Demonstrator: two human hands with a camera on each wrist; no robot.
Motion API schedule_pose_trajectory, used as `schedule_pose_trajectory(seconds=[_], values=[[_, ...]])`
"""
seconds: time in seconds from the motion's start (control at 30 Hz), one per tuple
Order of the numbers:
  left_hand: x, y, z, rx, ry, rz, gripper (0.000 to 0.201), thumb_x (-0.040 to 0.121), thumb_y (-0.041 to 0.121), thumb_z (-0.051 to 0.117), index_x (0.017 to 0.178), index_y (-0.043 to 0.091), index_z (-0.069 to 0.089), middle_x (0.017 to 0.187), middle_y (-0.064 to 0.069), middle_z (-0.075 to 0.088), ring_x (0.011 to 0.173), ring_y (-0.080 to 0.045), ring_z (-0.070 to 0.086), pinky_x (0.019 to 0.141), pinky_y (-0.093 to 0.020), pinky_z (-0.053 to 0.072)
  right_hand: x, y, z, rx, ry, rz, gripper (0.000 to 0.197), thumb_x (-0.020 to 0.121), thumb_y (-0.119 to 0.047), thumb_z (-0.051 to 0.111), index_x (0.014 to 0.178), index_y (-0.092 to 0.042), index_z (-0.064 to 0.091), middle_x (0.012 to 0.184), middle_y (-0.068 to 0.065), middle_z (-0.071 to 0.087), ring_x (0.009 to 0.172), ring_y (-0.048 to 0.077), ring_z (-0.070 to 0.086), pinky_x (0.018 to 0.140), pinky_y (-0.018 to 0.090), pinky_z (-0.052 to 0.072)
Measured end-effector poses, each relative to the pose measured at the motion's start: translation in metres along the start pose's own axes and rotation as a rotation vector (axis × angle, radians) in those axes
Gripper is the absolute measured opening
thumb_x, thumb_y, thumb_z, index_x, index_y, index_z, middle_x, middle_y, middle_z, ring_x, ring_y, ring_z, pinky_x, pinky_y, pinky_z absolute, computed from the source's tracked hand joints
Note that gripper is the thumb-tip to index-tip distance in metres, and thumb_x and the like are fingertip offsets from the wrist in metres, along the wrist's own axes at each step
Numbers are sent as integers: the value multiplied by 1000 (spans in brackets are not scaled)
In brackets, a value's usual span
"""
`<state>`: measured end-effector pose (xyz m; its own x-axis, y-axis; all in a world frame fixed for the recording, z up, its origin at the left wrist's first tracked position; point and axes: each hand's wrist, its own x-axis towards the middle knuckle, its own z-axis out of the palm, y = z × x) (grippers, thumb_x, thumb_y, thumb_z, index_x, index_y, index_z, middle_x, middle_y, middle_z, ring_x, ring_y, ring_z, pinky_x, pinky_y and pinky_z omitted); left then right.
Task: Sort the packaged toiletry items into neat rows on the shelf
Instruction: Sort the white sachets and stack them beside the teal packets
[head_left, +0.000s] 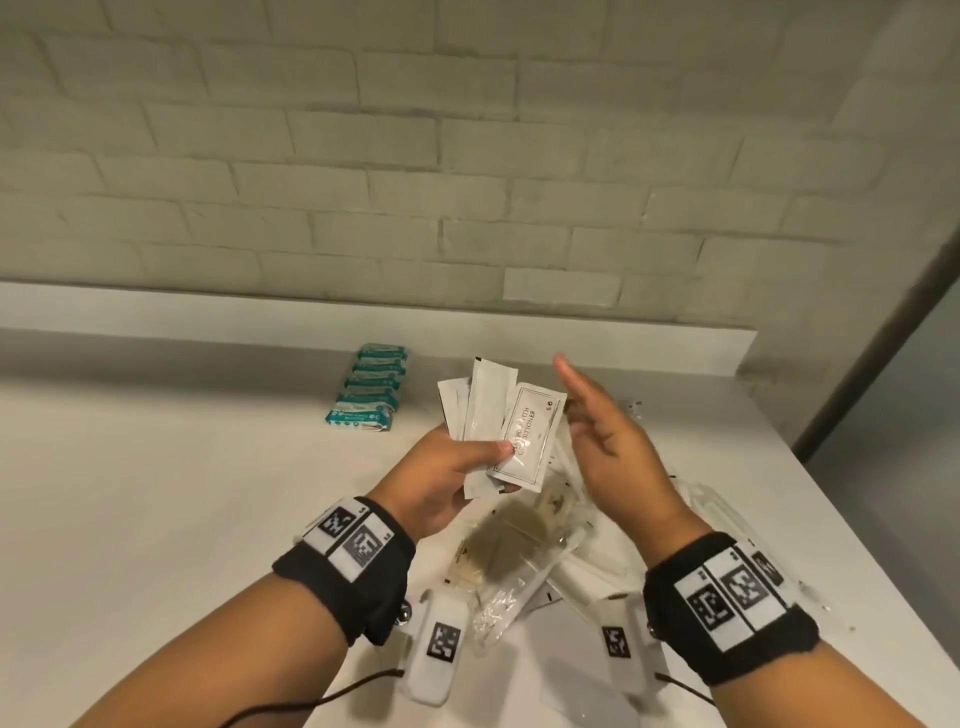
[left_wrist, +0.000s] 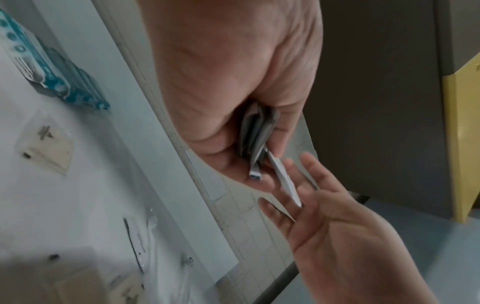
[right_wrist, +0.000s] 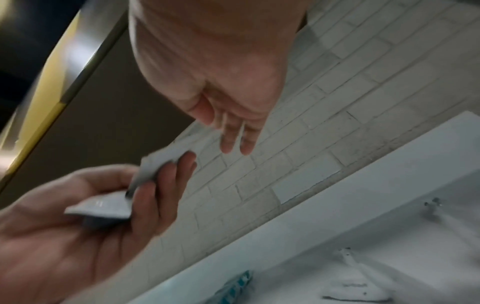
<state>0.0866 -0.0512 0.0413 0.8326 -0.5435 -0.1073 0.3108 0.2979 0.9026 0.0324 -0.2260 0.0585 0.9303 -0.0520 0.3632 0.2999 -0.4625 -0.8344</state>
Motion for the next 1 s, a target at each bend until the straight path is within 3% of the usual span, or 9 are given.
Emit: schedule_pose_trajectory(seconds=[0.1, 0.23, 0.33, 0.47, 0.57, 0.67, 0.83, 0.9, 1.0], values=[[-3, 0, -6, 46, 23, -4, 28, 88, -9, 54, 103, 12, 66, 99, -9, 74, 87, -24, 71, 80, -40, 57, 13, -5, 0, 136, 208, 137, 45, 96, -18, 53, 138, -34, 45, 121, -9, 58, 102, 13, 61, 84, 24, 52], [-8, 4, -8, 91, 6, 3, 33, 88, -9, 54, 113, 10, 63, 109, -14, 71, 95, -28, 68, 85, -41, 53, 18, -14, 6, 30, 130, 195, 54, 85, -27, 70, 133, -34, 48, 110, -10, 53, 90, 11, 59, 74, 20, 49], [-9, 7, -12, 108, 26, 20, 35, 89, -7, 54, 120, 6, 60, 108, -13, 71, 97, -28, 68, 83, -40, 54, 20, -18, 15, 56, -36, 254, 41, 78, -15, 77, 114, -26, 61, 102, -5, 65, 81, 11, 64, 69, 22, 53], [-8, 7, -25, 38, 125, 51, 29, 94, 3, 52, 123, 3, 58, 105, -9, 72, 90, -26, 69, 83, -42, 55, 22, -20, 18, 369, 131, 348, 17, 88, 0, 63, 86, -13, 51, 82, 8, 67, 50, 18, 62, 44, 24, 47], [-12, 9, -31, 33, 84, 60, 26, 96, 8, 51, 120, 8, 60, 106, -8, 73, 89, -25, 71, 74, -35, 58, 20, -21, 27, 572, 193, 392, 24, 90, 5, 57, 86, -14, 43, 85, 10, 67, 60, 27, 69, 48, 30, 55], [-13, 11, -34, 91, 79, 66, 28, 93, 6, 55, 121, 6, 60, 104, -10, 72, 86, -24, 69, 72, -35, 58, 12, -22, 47, 497, 187, 417, 26, 87, 6, 62, 87, -12, 42, 85, 10, 63, 63, 20, 69, 52, 29, 56], [-12, 11, -49, 154, 61, 63, 21, 91, 1, 57, 111, 2, 63, 97, -19, 69, 82, -32, 62, 64, -33, 55, 8, -23, 60, -198, -34, 335, 42, 71, -17, 82, 106, -23, 59, 100, -7, 58, 84, 4, 58, 68, 19, 46], [-15, 11, -53, 140, 34, 44, 14, 92, 6, 56, 103, 5, 65, 97, -22, 68, 79, -33, 61, 63, -32, 54, 9, -26, 65, -252, -118, 366, 30, 73, -18, 80, 97, -17, 62, 89, -3, 64, 71, 9, 59, 58, 20, 47], [-16, 16, -62, 78, 31, 6, 22, 99, 19, 47, 110, 9, 62, 98, -16, 70, 73, -24, 69, 59, -29, 54, 16, -21, 61, -13, 20, 447, 19, 83, -10, 71, 93, -4, 57, 78, 6, 64, 62, 16, 58, 57, 28, 48]])
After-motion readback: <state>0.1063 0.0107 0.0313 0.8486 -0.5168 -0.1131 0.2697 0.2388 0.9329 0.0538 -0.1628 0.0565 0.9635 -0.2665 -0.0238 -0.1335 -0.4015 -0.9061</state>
